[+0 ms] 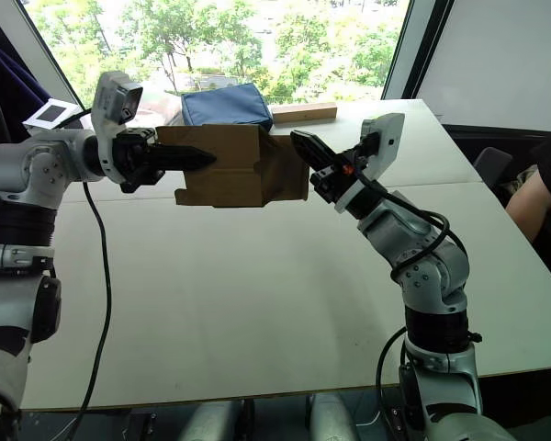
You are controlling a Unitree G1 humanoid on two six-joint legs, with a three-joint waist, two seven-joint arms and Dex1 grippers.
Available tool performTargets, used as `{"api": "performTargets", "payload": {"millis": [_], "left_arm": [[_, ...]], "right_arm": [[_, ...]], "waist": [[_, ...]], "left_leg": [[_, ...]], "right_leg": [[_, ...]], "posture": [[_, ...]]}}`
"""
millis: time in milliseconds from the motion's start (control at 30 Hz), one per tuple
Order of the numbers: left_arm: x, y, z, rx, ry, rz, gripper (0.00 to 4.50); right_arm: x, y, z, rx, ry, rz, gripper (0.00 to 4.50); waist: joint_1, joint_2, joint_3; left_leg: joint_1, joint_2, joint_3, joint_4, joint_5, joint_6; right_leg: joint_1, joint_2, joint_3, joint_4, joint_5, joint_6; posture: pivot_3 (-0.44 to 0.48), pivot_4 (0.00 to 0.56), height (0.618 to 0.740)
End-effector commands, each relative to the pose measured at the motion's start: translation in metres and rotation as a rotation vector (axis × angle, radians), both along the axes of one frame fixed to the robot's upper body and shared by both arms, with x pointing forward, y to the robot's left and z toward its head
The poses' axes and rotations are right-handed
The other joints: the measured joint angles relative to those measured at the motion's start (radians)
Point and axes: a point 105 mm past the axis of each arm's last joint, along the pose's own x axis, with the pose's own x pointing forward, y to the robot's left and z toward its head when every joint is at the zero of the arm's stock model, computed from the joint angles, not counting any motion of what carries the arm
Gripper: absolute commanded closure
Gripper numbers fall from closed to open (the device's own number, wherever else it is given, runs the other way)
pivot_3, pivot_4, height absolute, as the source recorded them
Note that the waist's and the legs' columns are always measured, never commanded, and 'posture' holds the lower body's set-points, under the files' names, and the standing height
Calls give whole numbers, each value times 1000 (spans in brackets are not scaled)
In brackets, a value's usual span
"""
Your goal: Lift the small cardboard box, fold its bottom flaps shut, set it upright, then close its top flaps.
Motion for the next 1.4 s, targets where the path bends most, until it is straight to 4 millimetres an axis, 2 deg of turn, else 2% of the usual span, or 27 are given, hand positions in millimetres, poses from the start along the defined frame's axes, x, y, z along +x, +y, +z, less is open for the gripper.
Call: {"api": "performTargets", "payload": {"millis": [33, 367, 600, 767, 900, 1000, 1067, 1167, 1300, 1400], "left_arm": [[-7, -3, 14, -23, -62, -37, 4500], [-11, -10, 10, -32, -58, -76, 4500], [-12, -14, 8, -39, -54, -91, 4500], [-7, -12, 9, -47, -60, -69, 4500], [-6, -11, 11, -49, -65, -66, 4500], [-5, -11, 12, -50, -67, -65, 4500], [-4, -11, 12, -51, -66, -66, 4500], [-4, -13, 12, -56, -68, -72, 4500], [-4, -16, 13, -64, -71, -84, 4500], [-5, -19, 13, -68, -70, -96, 4500]], "right_arm": [[-10, 15, 11, -7, -63, 64, 4457], [-24, 40, 5, 1, -55, 172, 4457], [-26, 44, 5, -14, -66, 189, 4457], [-29, 28, 5, -64, -91, 156, 4457], [-42, 4, 9, -106, -105, 146, 4457], [-46, -21, 15, -80, -94, 106, 4457], [-47, -36, 4, -139, -49, 77, 4457], [-54, -43, -22, -255, 43, 93, 4457], [-57, -34, -41, -292, 101, 127, 4457], [-52, -20, -46, -289, 101, 148, 4457]], "waist": [[0, 0, 0], [1, 0, 0], [1, 0, 0], [3, 0, 0], [4, 0, 0], [3, 0, 0], [6, 0, 0], [7, 0, 0], [0, -1, 0], [-2, -1, 0]], "left_leg": [[0, 0, 0, 0, 0, 0], [-1, 0, 0, 1, 0, 0], [-1, 0, 0, 1, 0, 0], [-1, 0, 0, 1, 0, 0], [-2, -1, -1, 2, 0, 0], [-2, -1, 0, 2, 0, 0], [-2, -1, -1, 2, 0, 0], [-2, -1, -1, 3, -1, 1], [-2, 0, 0, 3, -1, 2], [-1, 0, 0, 3, -1, 2]], "right_leg": [[0, 0, 0, 0, 0, 0], [-1, 0, 0, 1, 0, 0], [-2, 0, 0, 7, 0, 0], [-2, 0, 0, 7, 0, 0], [-2, -1, 0, 7, 0, 0], [-2, -1, 0, 7, 0, 0], [-2, 0, 0, 7, 0, 0], [-1, -1, 0, 7, 0, 0], [-1, 0, 0, 7, 0, 0], [-2, 1, 1, 7, -1, 0]], "posture": [[0, 150, 737], [0, 150, 737], [0, 150, 737], [0, 150, 737], [0, 150, 737], [0, 150, 737], [0, 150, 737], [0, 150, 737], [0, 150, 737], [0, 150, 737]]}}
